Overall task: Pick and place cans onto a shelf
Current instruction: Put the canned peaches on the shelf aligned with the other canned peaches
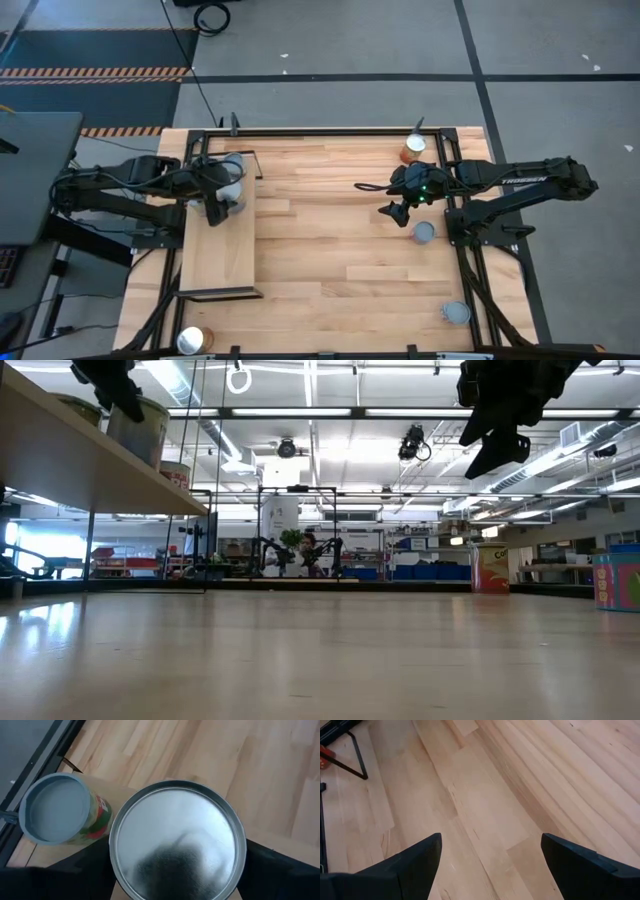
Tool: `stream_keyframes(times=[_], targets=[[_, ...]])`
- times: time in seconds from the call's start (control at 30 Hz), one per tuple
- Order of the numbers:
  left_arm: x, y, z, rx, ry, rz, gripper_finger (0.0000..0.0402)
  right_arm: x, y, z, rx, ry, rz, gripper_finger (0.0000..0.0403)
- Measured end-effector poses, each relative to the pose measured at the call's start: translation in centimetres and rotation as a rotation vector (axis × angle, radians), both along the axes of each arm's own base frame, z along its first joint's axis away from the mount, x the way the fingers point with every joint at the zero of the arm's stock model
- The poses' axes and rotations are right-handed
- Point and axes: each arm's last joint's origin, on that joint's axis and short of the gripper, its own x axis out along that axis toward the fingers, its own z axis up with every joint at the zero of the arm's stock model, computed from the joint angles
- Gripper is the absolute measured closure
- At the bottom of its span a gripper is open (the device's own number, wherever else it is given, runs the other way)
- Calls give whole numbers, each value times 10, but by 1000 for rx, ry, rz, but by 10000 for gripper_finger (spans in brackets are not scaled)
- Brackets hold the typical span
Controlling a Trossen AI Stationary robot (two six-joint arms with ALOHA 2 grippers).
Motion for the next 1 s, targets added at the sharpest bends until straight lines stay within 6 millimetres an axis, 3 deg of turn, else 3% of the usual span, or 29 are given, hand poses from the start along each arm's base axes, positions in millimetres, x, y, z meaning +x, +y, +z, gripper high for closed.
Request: stream_keyframes(times=[0.33, 1.0], targets=[[0, 1, 1, 30, -8, 30, 39, 0, 0, 0, 0, 0, 0, 54], [2, -1, 1, -55, -32, 13, 50, 0, 0, 0, 0, 0, 1, 54]])
